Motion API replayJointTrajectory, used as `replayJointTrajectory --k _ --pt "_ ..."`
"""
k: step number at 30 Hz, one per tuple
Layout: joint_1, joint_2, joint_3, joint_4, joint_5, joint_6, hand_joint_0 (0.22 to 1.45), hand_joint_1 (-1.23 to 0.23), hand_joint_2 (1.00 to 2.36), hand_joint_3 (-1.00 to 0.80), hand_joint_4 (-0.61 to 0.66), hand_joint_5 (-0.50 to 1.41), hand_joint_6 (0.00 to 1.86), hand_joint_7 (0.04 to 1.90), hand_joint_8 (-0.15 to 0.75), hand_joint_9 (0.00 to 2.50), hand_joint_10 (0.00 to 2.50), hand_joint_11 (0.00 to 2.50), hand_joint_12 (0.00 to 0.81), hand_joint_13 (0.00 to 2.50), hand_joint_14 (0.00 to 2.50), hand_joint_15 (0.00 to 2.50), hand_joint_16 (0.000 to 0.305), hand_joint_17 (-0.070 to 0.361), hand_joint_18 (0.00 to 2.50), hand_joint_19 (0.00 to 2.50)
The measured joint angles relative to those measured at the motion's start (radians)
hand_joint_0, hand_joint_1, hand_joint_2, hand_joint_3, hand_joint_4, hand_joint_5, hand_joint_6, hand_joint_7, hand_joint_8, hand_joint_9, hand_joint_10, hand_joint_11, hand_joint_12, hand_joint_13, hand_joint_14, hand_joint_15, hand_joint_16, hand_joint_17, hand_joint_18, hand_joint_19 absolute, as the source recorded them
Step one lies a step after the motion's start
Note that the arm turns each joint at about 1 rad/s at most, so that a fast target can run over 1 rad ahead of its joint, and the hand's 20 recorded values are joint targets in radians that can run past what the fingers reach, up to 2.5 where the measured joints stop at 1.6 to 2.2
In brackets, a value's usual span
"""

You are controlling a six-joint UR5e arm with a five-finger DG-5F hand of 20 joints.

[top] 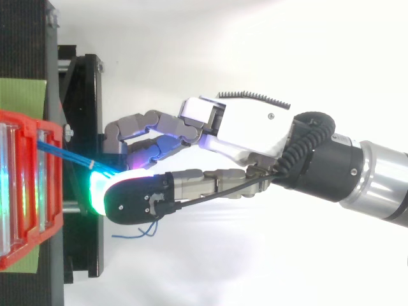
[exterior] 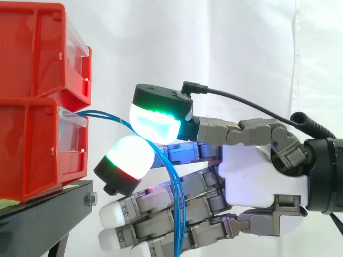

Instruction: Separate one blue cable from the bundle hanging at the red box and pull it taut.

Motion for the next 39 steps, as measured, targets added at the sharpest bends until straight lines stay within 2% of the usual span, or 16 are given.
replayJointTrajectory --k 5,11,21,27,30,32,33,35,38,39 --pt "-0.002 0.018 0.000 -0.047 -0.001 0.002 0.61 -0.63 1.03 -0.17 0.25 -0.15 0.83 1.17 0.323 0.80 0.01 0.32 0.270 0.52 0.00 0.07 0.036 0.081 0.49 0.23" --pt "-0.005 0.032 0.000 -0.090 -0.001 0.003 0.62 -0.70 1.03 -0.17 0.22 -0.18 0.87 1.10 0.326 0.79 0.01 0.38 0.276 0.51 0.00 0.07 0.036 0.082 0.49 0.23" --pt "-0.009 0.037 0.001 -0.095 -0.001 0.002 0.68 -0.75 1.01 -0.36 0.19 -0.21 0.89 0.99 0.319 0.75 0.02 0.46 0.285 0.49 0.00 0.07 0.037 0.084 0.48 0.23" --pt "-0.013 0.037 0.001 -0.093 0.003 0.002 0.72 -0.74 1.00 -0.50 0.21 -0.22 0.89 0.94 0.313 0.73 0.02 0.48 0.281 0.49 0.00 0.08 0.037 0.083 0.48 0.22" --pt "-0.015 0.036 0.000 -0.092 0.008 0.002 0.68 -0.77 1.00 -0.50 0.23 -0.21 0.89 0.95 0.311 0.75 0.02 0.50 0.278 0.50 0.00 0.08 0.037 0.083 0.49 0.23" --pt "-0.015 0.036 0.000 -0.091 0.009 0.001 0.60 -0.73 1.00 -0.50 0.24 -0.21 0.89 0.94 0.311 0.76 0.02 0.49 0.277 0.50 0.00 0.09 0.037 0.083 0.49 0.25" --pt "-0.015 0.036 0.000 -0.091 0.009 0.001 0.54 -0.64 1.00 -0.50 0.24 -0.20 0.87 0.96 0.320 0.79 0.02 0.49 0.285 0.51 0.00 0.09 0.038 0.086 0.50 0.25" --pt "-0.017 0.036 0.000 -0.091 0.010 0.001 0.51 -0.53 1.00 -0.50 0.23 -0.19 0.85 0.96 0.326 0.82 0.01 0.46 0.290 0.52 0.00 0.09 0.040 0.089 0.51 0.26" --pt "-0.020 0.036 0.001 -0.091 0.010 0.002 0.58 -0.37 1.00 -0.50 0.20 -0.17 0.83 1.02 0.311 0.84 0.01 0.45 0.273 0.52 0.00 0.09 0.036 0.082 0.48 0.28" --pt "-0.021 0.036 0.000 -0.091 0.010 0.002 0.61 -0.37 1.00 -0.50 0.19 -0.17 0.82 1.03 0.308 0.85 0.01 0.44 0.270 0.52 0.00 0.09 0.036 0.081 0.48 0.28"
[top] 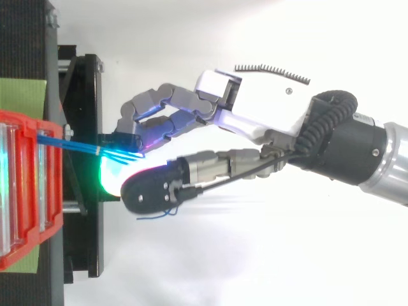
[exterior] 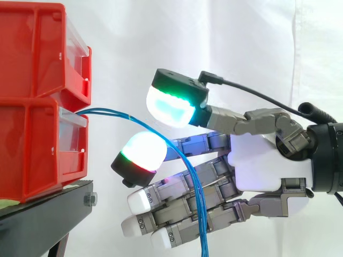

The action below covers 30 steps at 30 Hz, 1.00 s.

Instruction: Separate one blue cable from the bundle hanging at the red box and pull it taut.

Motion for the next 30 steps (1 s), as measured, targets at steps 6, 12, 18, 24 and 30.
replayJointTrajectory --k 6,12,18,24,30 --pt "-0.002 0.000 0.000 0.000 0.000 0.000 0.62 -0.55 1.02 -0.23 0.18 -0.17 0.85 1.09 0.316 0.85 0.01 0.46 0.269 0.52 0.00 0.09 0.036 0.080 0.49 0.28" --pt "-0.003 0.000 0.000 0.000 0.000 0.000 0.64 -0.70 1.03 -0.15 0.17 -0.19 0.88 1.05 0.321 0.83 0.02 0.51 0.279 0.51 0.00 0.10 0.037 0.083 0.48 0.29" --pt "-0.004 0.001 0.000 -0.001 0.000 0.000 0.69 -0.77 1.02 -0.27 0.12 -0.21 0.89 1.00 0.311 0.79 0.02 0.56 0.290 0.49 0.00 0.10 0.039 0.087 0.48 0.28" --pt "-0.007 0.001 0.000 -0.003 -0.003 0.001 0.75 -0.76 1.00 -0.47 0.13 -0.22 0.89 0.93 0.301 0.78 0.02 0.59 0.294 0.48 0.00 0.10 0.039 0.088 0.47 0.27" --pt "-0.011 0.001 0.004 -0.003 -0.003 0.001 0.77 -0.78 1.00 -0.50 0.13 -0.22 0.89 0.90 0.297 0.77 0.02 0.60 0.289 0.49 0.00 0.09 0.039 0.088 0.50 0.25"
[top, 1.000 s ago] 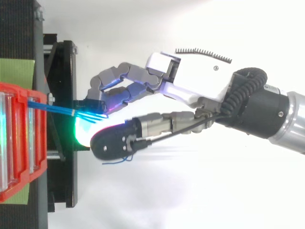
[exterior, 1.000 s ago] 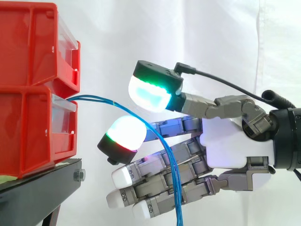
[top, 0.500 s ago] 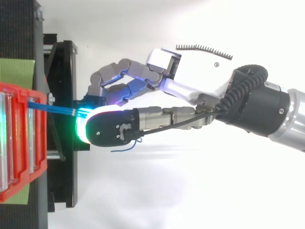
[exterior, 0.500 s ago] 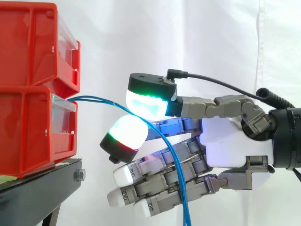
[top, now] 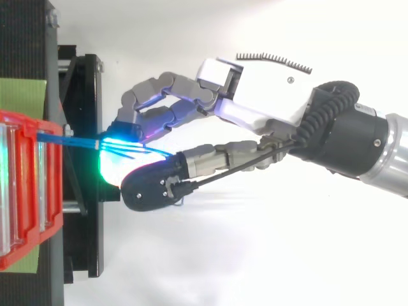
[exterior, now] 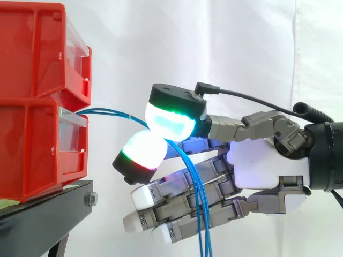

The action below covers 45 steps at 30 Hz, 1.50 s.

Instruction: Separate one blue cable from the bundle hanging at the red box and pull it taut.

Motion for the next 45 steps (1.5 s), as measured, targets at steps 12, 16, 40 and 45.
replayJointTrajectory --k 12,16,40,45 --pt "-0.012 0.000 0.006 -0.002 -0.006 0.000 0.48 -0.75 1.00 -0.50 0.24 -0.21 0.88 0.93 0.321 0.81 0.02 0.60 0.313 0.52 0.00 0.11 0.044 0.099 0.53 0.29" --pt "-0.015 0.000 0.006 -0.002 -0.007 0.000 0.47 -0.54 1.00 -0.50 0.23 -0.19 0.85 0.93 0.324 0.81 0.02 0.54 0.318 0.51 0.00 0.10 0.046 0.104 0.52 0.29" --pt "-0.018 0.000 0.007 -0.003 -0.006 0.000 0.80 -0.80 1.00 -0.49 0.10 -0.23 0.92 1.05 0.288 0.76 0.02 0.60 0.294 0.47 0.00 0.11 0.043 0.096 0.52 0.34" --pt "-0.019 0.000 0.007 -0.003 -0.006 0.000 0.81 -0.83 1.00 -0.50 0.13 -0.23 0.92 1.01 0.283 0.77 0.02 0.60 0.288 0.49 0.00 0.11 0.042 0.095 0.55 0.31"
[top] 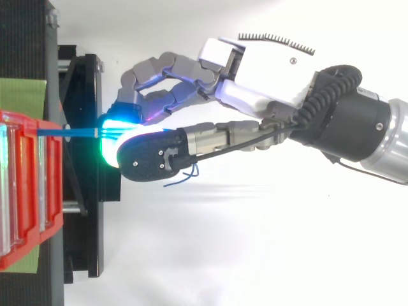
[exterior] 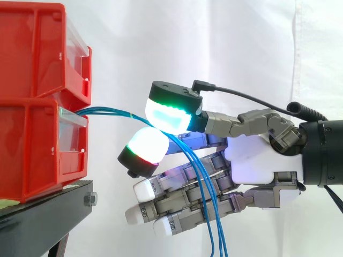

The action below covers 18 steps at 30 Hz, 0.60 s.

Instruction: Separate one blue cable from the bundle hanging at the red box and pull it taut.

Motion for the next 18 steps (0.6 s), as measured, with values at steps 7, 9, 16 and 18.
replayJointTrajectory --k 7,9,16,18 --pt "-0.001 0.000 0.000 0.000 0.000 0.000 0.68 -0.92 1.00 -0.50 0.18 -0.22 0.91 1.02 0.280 0.78 0.02 0.61 0.287 0.51 0.00 0.11 0.042 0.095 0.57 0.30" --pt "-0.001 0.000 0.000 -0.001 0.000 0.000 0.62 -0.96 1.00 -0.50 0.18 -0.22 0.91 1.02 0.280 0.78 0.02 0.63 0.289 0.51 0.00 0.12 0.042 0.095 0.57 0.31" --pt "-0.003 0.000 0.000 -0.002 0.000 0.001 0.53 -0.94 1.00 -0.50 0.21 -0.22 0.90 0.95 0.293 0.80 0.02 0.63 0.301 0.53 0.01 0.14 0.044 0.100 0.58 0.32" --pt "-0.003 0.000 0.000 -0.002 0.000 0.001 0.49 -0.84 1.00 -0.50 0.22 -0.22 0.89 0.92 0.310 0.82 0.02 0.61 0.317 0.56 0.01 0.14 0.047 0.105 0.61 0.34"
